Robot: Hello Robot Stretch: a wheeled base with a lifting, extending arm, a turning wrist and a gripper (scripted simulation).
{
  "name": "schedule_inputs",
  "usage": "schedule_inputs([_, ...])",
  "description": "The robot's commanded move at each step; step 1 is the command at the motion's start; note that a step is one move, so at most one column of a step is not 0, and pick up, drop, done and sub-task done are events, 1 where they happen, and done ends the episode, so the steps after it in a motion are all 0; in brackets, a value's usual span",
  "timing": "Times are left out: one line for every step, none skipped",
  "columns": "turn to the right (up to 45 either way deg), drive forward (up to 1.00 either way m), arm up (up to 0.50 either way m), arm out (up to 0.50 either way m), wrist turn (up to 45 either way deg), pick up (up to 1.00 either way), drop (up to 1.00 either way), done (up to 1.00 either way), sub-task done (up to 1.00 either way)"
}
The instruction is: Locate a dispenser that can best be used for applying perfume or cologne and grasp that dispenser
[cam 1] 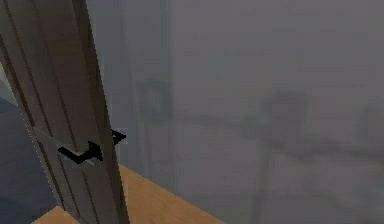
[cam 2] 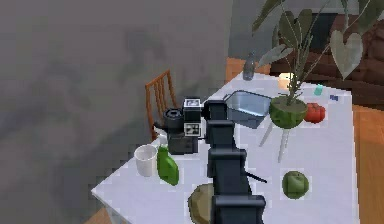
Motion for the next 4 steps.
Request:
schedule_inputs([0.0, 0.00, -0.30, 0.00, 0.0, 0.00, 0.00, 0.00, 0.00])
schedule_inputs([0.0, 0.00, 0.00, 0.00, 0.0, 1.00, 0.00, 0.00, 0.00])
schedule_inputs([0.0, 0.00, 0.10, 0.00, 0.0, 0.00, 0.00, 0.00, 0.00])
schedule_inputs([0.0, 0.00, 0.00, 0.00, 0.0, 0.00, 0.00, 1.00, 0.00])
